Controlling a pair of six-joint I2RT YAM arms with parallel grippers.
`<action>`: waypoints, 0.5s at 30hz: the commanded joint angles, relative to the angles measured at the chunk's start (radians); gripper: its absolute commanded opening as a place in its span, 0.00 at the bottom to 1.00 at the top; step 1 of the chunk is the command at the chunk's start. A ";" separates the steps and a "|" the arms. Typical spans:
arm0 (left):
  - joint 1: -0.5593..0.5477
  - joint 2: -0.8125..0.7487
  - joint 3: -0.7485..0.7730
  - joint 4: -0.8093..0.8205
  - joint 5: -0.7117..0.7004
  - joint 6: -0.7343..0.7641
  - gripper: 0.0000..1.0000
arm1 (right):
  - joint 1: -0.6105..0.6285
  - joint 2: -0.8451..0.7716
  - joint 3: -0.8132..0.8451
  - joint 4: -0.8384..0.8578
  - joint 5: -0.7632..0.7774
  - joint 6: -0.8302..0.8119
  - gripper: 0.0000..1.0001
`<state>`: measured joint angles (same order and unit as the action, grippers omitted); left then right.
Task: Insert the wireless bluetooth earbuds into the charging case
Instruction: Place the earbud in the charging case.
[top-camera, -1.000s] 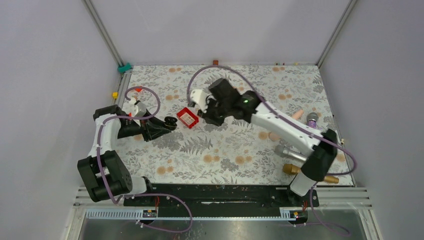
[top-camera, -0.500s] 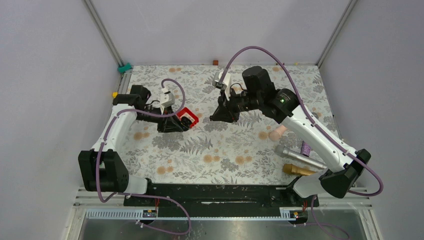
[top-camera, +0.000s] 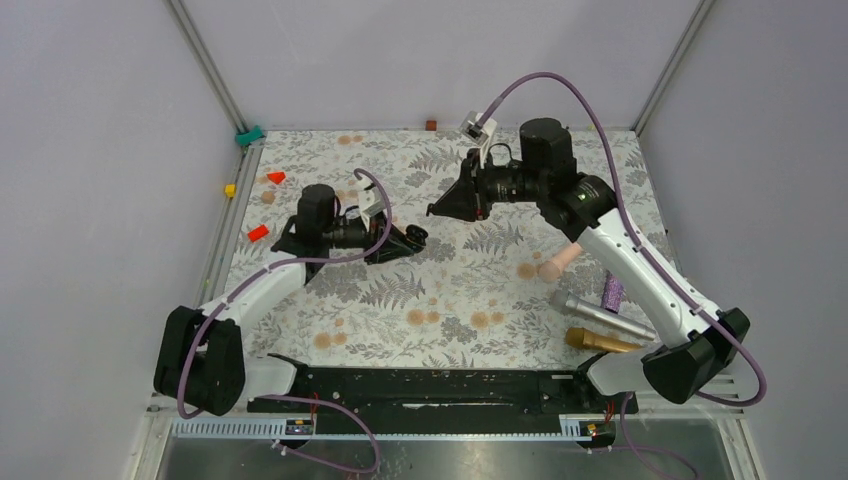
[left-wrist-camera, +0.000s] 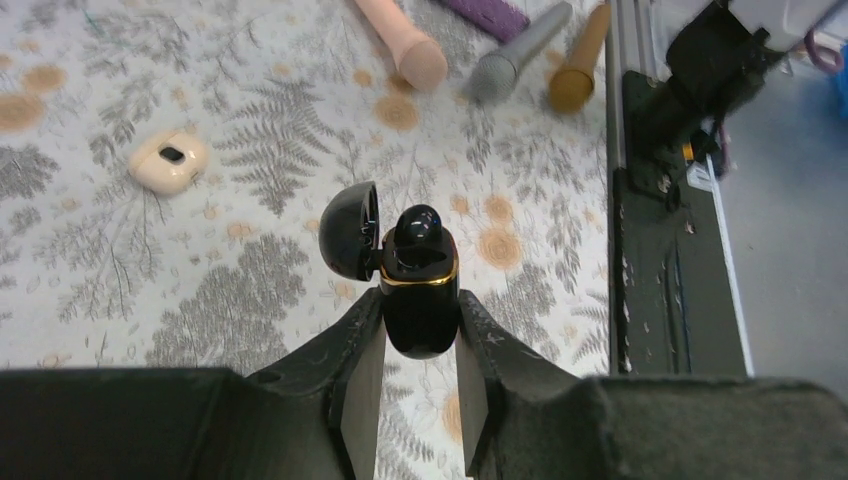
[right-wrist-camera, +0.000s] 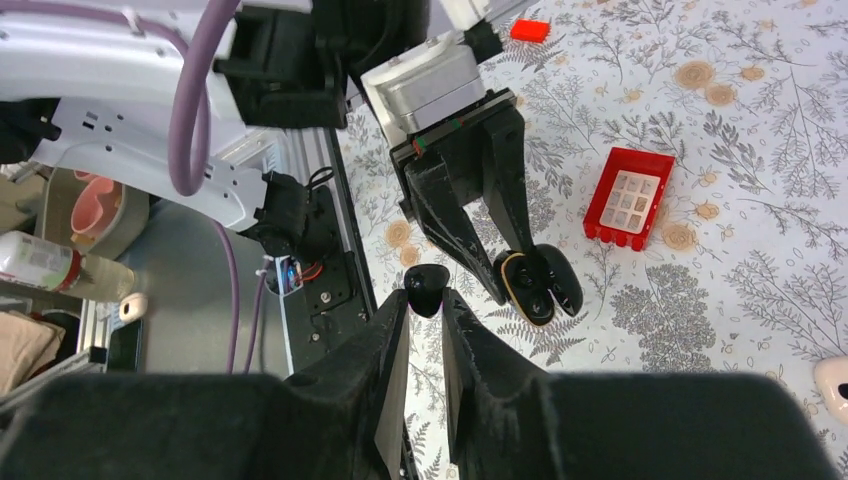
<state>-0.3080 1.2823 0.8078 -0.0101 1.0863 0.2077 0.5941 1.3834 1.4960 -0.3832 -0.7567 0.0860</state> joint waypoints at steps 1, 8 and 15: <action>-0.044 -0.023 -0.138 0.804 -0.094 -0.487 0.00 | -0.029 -0.072 -0.049 0.119 -0.036 0.077 0.24; -0.079 0.013 -0.252 1.135 -0.178 -0.654 0.00 | -0.031 -0.101 -0.163 0.247 -0.057 0.147 0.24; -0.105 0.016 -0.290 1.230 -0.167 -0.671 0.00 | -0.030 -0.069 -0.217 0.340 -0.075 0.196 0.24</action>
<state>-0.3954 1.2934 0.5316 1.0431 0.9382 -0.4191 0.5674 1.3045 1.2957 -0.1562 -0.7940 0.2295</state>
